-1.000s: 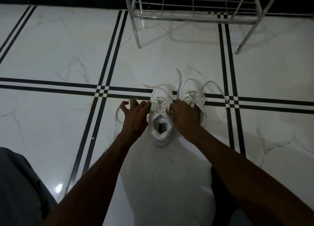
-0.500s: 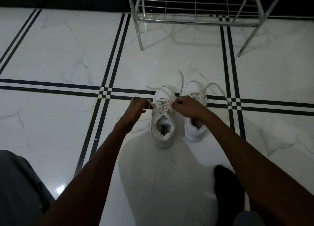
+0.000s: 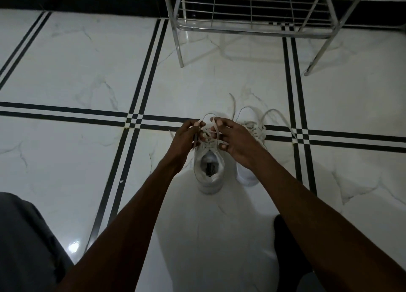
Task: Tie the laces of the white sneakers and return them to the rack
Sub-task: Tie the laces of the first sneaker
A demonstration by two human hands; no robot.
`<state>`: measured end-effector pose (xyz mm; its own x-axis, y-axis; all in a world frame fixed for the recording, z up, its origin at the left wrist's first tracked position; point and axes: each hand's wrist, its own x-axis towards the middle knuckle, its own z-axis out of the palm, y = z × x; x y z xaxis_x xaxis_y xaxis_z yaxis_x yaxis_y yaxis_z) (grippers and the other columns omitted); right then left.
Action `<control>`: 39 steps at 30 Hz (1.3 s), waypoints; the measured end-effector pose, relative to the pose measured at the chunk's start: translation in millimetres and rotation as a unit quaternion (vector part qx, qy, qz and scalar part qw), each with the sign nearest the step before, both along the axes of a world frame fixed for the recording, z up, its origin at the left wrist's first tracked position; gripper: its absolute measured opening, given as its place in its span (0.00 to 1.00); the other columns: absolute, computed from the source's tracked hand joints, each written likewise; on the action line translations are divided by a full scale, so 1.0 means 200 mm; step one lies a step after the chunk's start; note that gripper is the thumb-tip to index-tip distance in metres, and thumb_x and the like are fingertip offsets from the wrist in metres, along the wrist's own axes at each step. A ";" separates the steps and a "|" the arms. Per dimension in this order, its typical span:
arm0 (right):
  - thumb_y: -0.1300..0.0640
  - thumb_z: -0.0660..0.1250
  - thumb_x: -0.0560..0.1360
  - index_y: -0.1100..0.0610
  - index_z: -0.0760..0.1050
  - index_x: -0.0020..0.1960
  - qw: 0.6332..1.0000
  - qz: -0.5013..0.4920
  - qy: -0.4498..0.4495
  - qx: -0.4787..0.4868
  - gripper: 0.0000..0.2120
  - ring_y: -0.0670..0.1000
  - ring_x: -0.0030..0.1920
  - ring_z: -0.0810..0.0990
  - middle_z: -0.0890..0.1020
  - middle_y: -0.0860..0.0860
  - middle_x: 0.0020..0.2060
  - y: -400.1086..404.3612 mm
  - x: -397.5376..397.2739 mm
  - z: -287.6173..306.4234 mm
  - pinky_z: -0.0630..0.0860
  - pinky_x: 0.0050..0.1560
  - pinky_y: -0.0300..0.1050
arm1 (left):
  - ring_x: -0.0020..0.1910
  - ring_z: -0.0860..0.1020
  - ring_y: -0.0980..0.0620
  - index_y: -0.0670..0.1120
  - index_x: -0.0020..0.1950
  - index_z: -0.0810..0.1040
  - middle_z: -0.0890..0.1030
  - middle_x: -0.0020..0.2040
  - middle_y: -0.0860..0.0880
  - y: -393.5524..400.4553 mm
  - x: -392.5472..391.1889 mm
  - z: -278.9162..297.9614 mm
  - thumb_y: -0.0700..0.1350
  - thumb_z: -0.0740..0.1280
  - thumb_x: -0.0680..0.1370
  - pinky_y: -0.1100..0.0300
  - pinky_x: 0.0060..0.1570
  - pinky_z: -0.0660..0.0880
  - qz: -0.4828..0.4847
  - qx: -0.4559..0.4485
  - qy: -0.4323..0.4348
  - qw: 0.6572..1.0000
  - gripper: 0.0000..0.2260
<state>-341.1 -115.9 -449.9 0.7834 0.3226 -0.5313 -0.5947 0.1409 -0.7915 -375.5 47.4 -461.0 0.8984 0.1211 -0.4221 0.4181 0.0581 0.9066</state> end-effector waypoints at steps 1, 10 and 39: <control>0.56 0.64 0.81 0.55 0.79 0.63 1.000 0.001 -0.005 0.007 0.12 0.48 0.46 0.79 0.82 0.51 0.46 0.00 0.00 -0.01 0.72 0.30 0.36 | 0.44 0.79 0.53 0.42 0.62 0.79 0.79 0.43 0.47 0.00 0.00 0.00 0.46 0.59 0.85 0.59 0.48 0.77 -0.003 0.002 -0.003 1.000 0.13; 0.69 0.62 0.78 0.51 0.74 0.66 0.982 0.069 -0.122 -0.125 0.21 0.47 0.45 0.84 0.86 0.56 0.51 -0.01 0.00 -0.05 0.75 0.36 0.41 | 0.45 0.82 0.58 0.49 0.68 0.75 0.81 0.41 0.55 0.01 -0.02 0.03 0.45 0.58 0.86 0.64 0.47 0.77 -0.063 0.054 -0.054 0.995 0.13; 0.63 0.72 0.74 0.67 0.82 0.54 0.995 -0.019 -0.090 -0.045 0.11 0.57 0.43 0.83 0.84 0.64 0.46 0.06 0.02 -0.10 0.82 0.49 0.49 | 0.54 0.86 0.48 0.44 0.75 0.63 0.87 0.52 0.42 0.05 0.01 -0.06 0.40 0.71 0.80 0.56 0.59 0.78 -0.076 0.087 -0.042 0.992 0.27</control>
